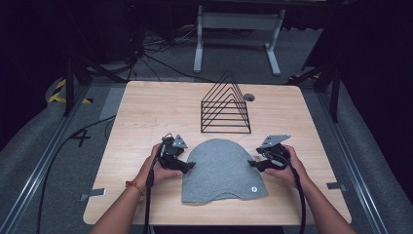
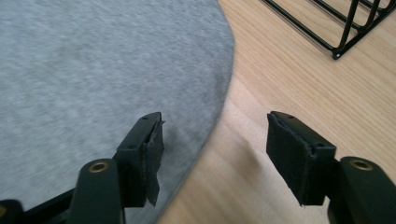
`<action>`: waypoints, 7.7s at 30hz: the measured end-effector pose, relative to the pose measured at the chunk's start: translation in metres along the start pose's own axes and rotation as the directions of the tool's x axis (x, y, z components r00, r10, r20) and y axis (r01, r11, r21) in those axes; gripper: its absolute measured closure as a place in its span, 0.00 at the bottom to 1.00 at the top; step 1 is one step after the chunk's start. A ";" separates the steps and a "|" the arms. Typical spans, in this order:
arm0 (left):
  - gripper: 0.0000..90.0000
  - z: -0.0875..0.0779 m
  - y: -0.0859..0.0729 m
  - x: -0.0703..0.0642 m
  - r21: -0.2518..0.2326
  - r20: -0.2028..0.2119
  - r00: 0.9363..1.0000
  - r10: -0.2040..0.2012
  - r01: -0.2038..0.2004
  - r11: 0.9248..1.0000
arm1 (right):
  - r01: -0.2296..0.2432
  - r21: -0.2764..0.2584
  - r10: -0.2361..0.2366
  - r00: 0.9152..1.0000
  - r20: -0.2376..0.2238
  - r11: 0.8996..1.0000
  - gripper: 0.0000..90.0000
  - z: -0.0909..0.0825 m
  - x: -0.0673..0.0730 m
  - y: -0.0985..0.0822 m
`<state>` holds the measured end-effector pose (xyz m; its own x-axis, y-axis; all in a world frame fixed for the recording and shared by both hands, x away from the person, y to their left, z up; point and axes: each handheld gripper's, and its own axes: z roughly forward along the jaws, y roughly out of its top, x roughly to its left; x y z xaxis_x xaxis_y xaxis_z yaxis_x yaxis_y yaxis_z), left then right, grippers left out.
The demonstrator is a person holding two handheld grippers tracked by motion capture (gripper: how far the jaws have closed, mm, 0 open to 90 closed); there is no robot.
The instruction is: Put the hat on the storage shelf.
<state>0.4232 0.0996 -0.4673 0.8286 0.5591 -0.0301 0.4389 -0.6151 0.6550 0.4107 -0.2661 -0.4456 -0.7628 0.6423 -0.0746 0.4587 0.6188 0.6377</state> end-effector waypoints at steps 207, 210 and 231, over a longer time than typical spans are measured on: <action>0.99 -0.071 0.180 0.076 -0.384 -0.118 0.992 0.050 -0.092 0.919 | -0.007 -0.460 0.075 0.989 0.130 0.888 0.94 -0.073 -0.099 0.138; 0.99 -0.064 0.171 0.074 -0.401 -0.099 0.994 0.054 -0.089 0.912 | -0.016 -0.450 0.076 0.990 0.116 0.893 0.94 -0.065 -0.097 0.131; 0.99 -0.023 0.133 0.067 -0.263 -0.102 0.990 0.102 -0.126 0.957 | -0.063 -0.307 0.095 0.992 0.088 0.949 0.94 -0.019 -0.092 0.086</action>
<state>0.5286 0.0682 -0.3646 0.8295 0.5468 0.1141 0.2239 -0.5127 0.8289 0.5115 -0.2805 -0.3699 -0.6728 0.7354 -0.0813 0.3436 0.4079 0.8459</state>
